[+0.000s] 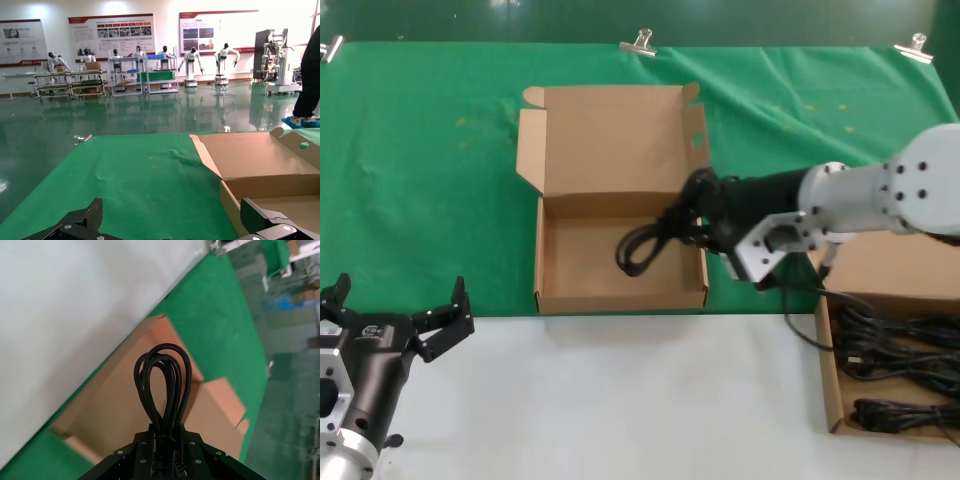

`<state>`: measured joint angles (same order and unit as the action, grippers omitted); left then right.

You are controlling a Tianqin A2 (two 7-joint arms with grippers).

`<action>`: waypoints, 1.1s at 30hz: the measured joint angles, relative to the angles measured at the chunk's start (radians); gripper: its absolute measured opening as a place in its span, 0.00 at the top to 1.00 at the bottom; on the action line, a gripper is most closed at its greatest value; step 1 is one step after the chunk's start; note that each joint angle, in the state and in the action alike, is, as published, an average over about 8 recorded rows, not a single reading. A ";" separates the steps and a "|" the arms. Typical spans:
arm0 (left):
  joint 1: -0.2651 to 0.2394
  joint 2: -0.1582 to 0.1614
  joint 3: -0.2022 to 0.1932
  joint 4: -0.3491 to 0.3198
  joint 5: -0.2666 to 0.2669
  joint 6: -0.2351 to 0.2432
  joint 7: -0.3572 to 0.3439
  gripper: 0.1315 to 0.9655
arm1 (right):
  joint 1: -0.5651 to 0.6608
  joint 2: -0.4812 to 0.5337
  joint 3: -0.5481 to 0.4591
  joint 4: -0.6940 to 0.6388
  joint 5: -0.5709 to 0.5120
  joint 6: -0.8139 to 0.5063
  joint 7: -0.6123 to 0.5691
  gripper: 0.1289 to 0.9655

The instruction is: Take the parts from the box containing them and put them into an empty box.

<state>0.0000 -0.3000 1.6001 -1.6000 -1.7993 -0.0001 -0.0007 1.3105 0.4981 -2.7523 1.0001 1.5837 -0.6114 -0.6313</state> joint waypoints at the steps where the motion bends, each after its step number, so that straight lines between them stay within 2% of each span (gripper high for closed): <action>1: 0.000 0.000 0.000 0.000 0.000 0.000 0.000 0.00 | 0.000 -0.018 0.000 -0.018 0.017 0.010 -0.022 0.87; 11: 0.000 0.000 0.000 0.000 0.000 0.000 0.000 0.00 | 0.005 -0.161 0.000 -0.205 0.198 0.055 -0.208 0.88; 25: 0.000 0.000 0.000 0.000 0.000 0.000 0.000 0.00 | 0.034 -0.299 0.000 -0.499 0.352 0.025 -0.427 0.85; 33: 0.000 0.000 0.000 0.000 0.000 0.000 0.000 0.00 | 0.042 -0.346 0.000 -0.608 0.414 -0.001 -0.516 0.75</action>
<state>0.0000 -0.3000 1.6001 -1.6000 -1.7993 -0.0001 -0.0007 1.3527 0.1525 -2.7522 0.3920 1.9974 -0.6127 -1.1469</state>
